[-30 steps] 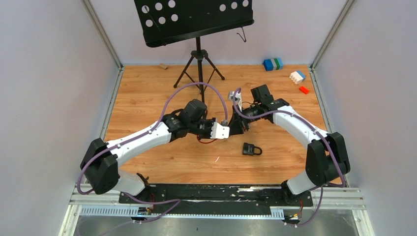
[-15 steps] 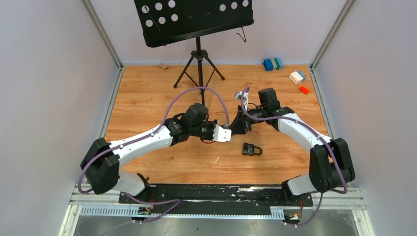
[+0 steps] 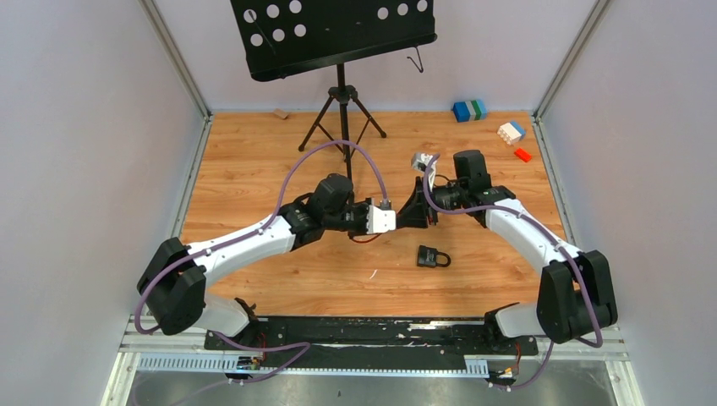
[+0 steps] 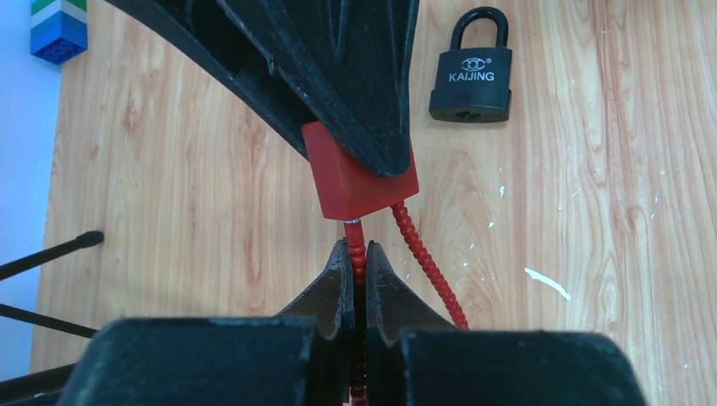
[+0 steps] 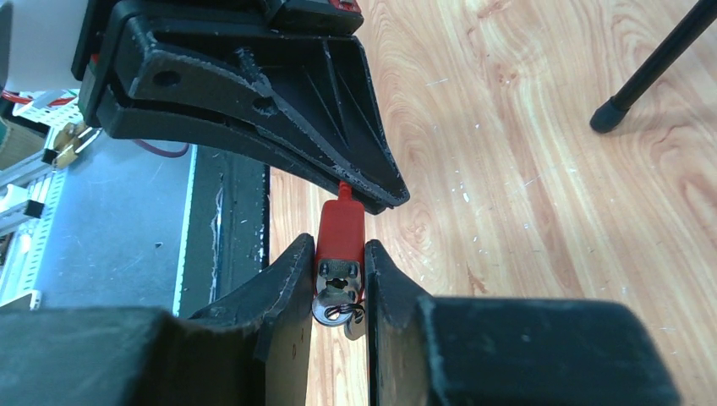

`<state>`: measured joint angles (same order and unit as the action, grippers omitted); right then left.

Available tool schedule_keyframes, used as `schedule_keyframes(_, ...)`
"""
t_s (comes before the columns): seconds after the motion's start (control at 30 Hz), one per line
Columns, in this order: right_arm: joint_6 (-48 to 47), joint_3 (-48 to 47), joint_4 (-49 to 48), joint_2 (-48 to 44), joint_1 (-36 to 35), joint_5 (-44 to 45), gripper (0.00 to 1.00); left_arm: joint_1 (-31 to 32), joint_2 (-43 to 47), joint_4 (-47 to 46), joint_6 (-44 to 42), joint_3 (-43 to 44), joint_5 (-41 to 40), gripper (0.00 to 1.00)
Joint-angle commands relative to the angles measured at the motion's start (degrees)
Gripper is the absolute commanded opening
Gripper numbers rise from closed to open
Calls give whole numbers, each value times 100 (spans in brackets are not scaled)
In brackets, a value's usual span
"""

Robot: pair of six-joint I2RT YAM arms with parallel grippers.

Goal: Unlock with the key

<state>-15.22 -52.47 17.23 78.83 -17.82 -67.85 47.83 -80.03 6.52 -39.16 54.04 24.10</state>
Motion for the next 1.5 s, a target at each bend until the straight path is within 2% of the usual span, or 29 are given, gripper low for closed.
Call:
schedule_keyframes(0.0, -123, -246, -195, -237, 44, -75, 0, -187, 218, 18, 370, -69, 232, 7)
schedule_keyframes(0.1, -72, -251, -259, -232, 23, -50, 0, -187, 194, 166, 278, -9, 467, 24)
schedule_keyframes(0.17, -246, -270, -150, -285, -11, 52, 0, -187, 179, 292, 254, 68, 562, 31)
schedule_keyframes(0.27, -294, -289, -93, -329, -19, 84, 0, -187, 166, 423, 182, 152, 618, 32)
schedule_keyframes(0.43, -359, -279, -33, -408, -11, 150, 0, -195, 234, 511, 102, 121, 526, 26)
schedule_keyframes(0.53, -380, -289, -14, -393, -18, 210, 0, -203, 315, 364, 124, 28, 429, 26)
schedule_keyframes(0.93, -240, -396, 51, -78, -17, 124, 0, -32, 109, 278, -33, 438, 306, 41)
schedule_keyframes(1.03, -220, -412, 65, -33, -19, 99, 0, 59, 85, 297, -91, 460, 227, 42)
schedule_keyframes(1.2, -188, -430, 57, 19, -19, 65, 0, 107, 110, 324, -164, 424, 110, 35)
schedule_keyframes(1.3, -112, -448, 16, 44, -19, 7, 0, 141, 70, 364, -209, 423, 117, 24)
schedule_keyframes(1.47, 233, -364, -369, -22, -19, -60, 0, 177, -10, 217, -134, 345, 217, 1)
